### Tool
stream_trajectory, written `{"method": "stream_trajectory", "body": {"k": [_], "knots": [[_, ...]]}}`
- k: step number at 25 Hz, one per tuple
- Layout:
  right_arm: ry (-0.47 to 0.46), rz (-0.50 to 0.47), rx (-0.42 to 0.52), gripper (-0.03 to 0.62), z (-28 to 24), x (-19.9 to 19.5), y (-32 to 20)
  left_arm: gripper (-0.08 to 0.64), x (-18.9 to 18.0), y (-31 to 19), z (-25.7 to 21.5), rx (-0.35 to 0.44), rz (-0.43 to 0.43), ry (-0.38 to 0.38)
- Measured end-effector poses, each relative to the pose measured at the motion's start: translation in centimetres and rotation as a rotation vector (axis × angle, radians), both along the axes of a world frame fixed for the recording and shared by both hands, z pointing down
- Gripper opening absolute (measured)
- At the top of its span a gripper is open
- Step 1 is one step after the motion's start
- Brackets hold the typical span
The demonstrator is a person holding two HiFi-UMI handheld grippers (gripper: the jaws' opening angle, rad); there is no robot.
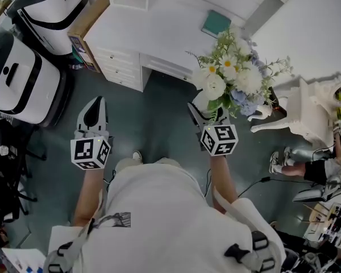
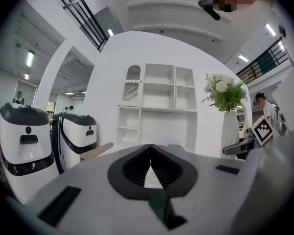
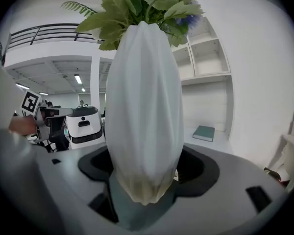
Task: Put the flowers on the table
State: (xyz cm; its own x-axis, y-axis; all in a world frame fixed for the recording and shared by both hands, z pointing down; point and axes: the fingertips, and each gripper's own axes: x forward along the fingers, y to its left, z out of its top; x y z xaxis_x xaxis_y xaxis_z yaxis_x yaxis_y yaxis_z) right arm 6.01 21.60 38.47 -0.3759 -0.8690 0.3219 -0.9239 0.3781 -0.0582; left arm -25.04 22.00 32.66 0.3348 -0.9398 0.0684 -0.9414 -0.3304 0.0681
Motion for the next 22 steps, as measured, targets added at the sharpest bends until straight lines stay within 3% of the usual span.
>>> {"method": "stream_trajectory", "body": {"k": [12,22], "knots": [[0.020,-0.038,0.001,0.370,0.3,6.9,3.9,0.015,6.8,5.0,1.5,-0.013,-0.014,-0.004],[-0.021,-0.040,-0.010,0.370,0.9,7.4,-0.6,0.015,9.1,-0.4,2.8,-0.040,0.010,-0.009]]}}
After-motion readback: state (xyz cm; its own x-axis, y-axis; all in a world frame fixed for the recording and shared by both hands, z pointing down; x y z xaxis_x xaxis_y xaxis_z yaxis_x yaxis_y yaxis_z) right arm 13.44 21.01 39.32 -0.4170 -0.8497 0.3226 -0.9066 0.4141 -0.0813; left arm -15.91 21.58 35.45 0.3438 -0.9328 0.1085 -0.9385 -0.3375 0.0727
